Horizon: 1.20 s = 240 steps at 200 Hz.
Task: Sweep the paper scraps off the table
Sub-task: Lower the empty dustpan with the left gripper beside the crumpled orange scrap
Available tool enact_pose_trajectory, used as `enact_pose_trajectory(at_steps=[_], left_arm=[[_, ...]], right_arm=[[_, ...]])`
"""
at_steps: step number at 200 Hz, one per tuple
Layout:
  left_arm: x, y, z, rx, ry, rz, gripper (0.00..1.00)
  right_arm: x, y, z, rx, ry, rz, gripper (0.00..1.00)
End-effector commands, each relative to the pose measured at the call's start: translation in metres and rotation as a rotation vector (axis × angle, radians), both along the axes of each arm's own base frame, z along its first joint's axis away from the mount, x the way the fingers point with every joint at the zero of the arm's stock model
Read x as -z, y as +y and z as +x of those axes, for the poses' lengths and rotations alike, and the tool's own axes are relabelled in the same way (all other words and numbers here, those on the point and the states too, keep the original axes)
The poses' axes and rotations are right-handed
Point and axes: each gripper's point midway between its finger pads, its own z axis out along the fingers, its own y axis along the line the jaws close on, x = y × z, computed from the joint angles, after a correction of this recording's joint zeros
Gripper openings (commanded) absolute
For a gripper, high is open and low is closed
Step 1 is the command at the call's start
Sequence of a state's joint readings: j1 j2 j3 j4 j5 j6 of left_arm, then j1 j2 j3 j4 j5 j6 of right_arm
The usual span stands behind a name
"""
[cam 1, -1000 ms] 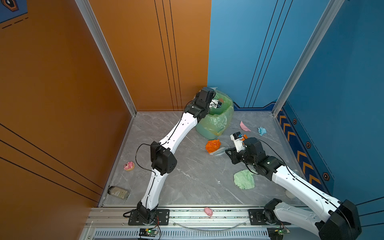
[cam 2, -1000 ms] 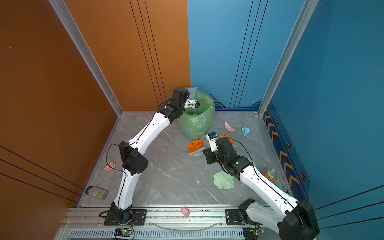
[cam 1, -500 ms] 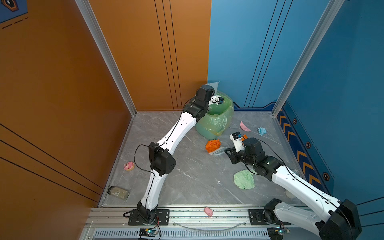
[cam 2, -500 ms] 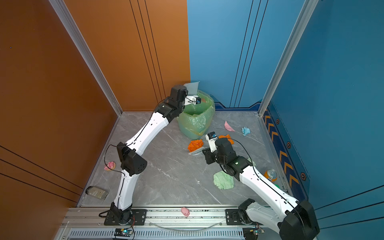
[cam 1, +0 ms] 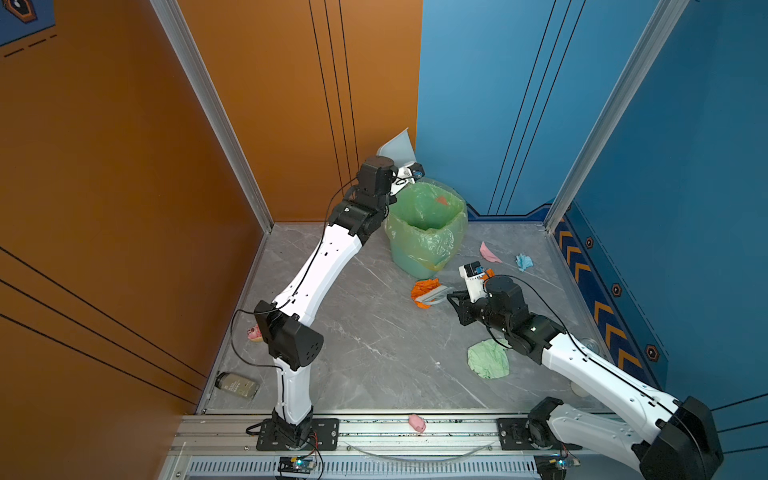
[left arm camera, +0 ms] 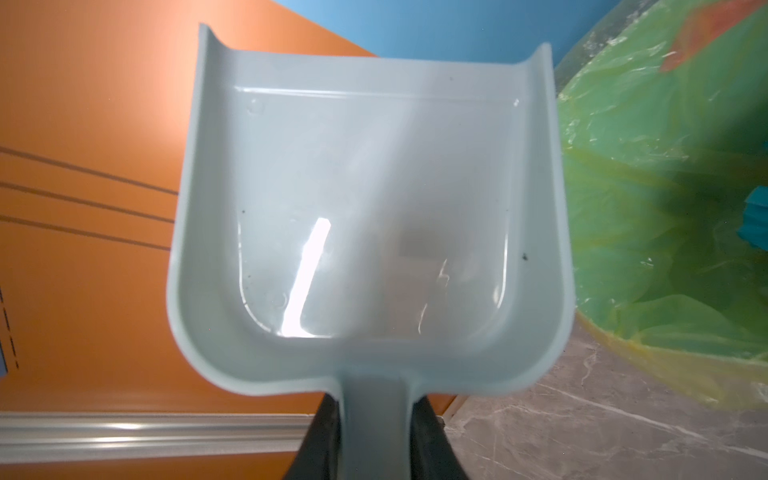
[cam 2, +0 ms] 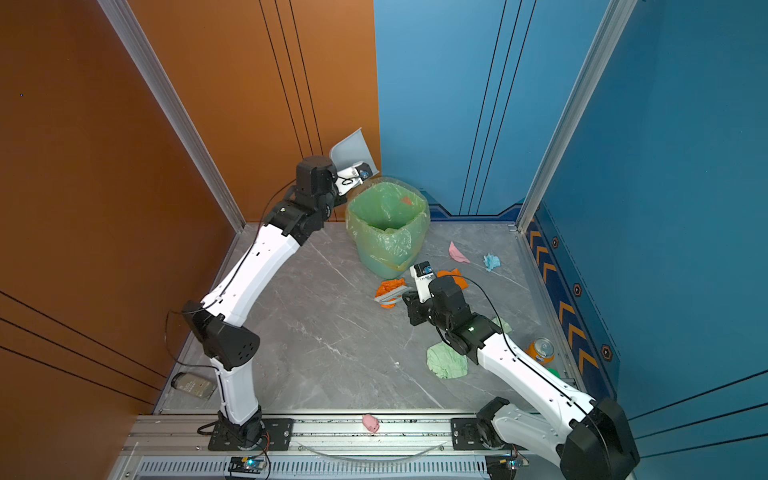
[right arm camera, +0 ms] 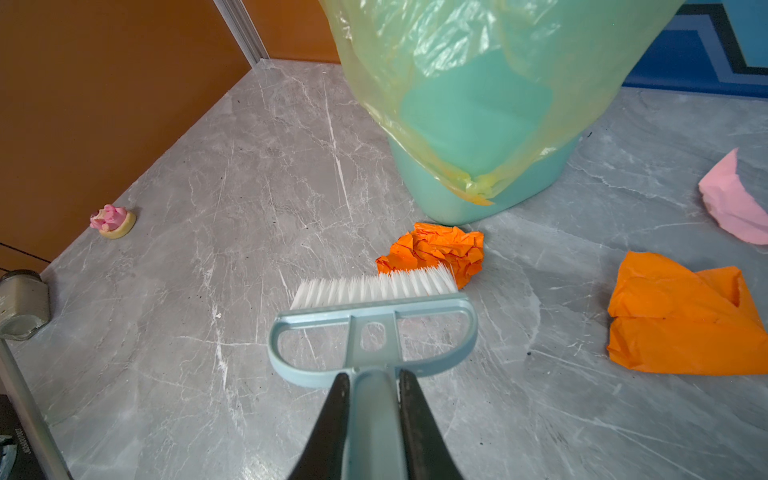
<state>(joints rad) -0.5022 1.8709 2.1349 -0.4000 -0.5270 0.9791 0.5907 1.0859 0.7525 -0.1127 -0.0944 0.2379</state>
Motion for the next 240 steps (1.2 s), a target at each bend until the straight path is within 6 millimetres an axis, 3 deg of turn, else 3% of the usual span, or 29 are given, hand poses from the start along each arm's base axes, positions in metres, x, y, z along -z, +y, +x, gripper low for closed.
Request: enact_pose_trajectory(at_steps=[1, 40, 100, 117, 120, 131, 149, 240], left_arm=[[-0.004, 0.020, -0.019, -0.025, -0.022, -0.204, 0.00], [0.034, 0.051, -0.061, -0.086, 0.000, -0.320, 0.00], [0.140, 0.081, -0.131, -0.190, 0.190, -0.526, 0.00], [0.171, 0.075, -0.149, -0.183, 0.262, -0.661, 0.00], [0.186, 0.074, -0.154, -0.186, 0.294, -0.670, 0.00], [0.209, 0.071, -0.166, -0.195, 0.337, -0.735, 0.00], [0.237, 0.062, -0.182, -0.203, 0.399, -0.826, 0.00], [0.317, 0.039, -0.218, -0.242, 0.630, -0.772, 0.00]], right_arm=[[0.006, 0.000, 0.005, 0.031, -0.004, -0.006, 0.00], [0.010, 0.001, 0.008, 0.049, -0.001, -0.023, 0.00], [0.024, 0.002, 0.014, 0.091, 0.029, -0.034, 0.00], [0.030, 0.002, 0.015, 0.104, 0.041, -0.043, 0.00], [0.031, 0.002, 0.015, 0.107, 0.042, -0.044, 0.00], [0.034, 0.002, 0.017, 0.116, 0.045, -0.047, 0.00], [0.037, 0.004, 0.019, 0.125, 0.052, -0.050, 0.00], [0.051, 0.000, 0.030, 0.195, 0.062, -0.078, 0.00]])
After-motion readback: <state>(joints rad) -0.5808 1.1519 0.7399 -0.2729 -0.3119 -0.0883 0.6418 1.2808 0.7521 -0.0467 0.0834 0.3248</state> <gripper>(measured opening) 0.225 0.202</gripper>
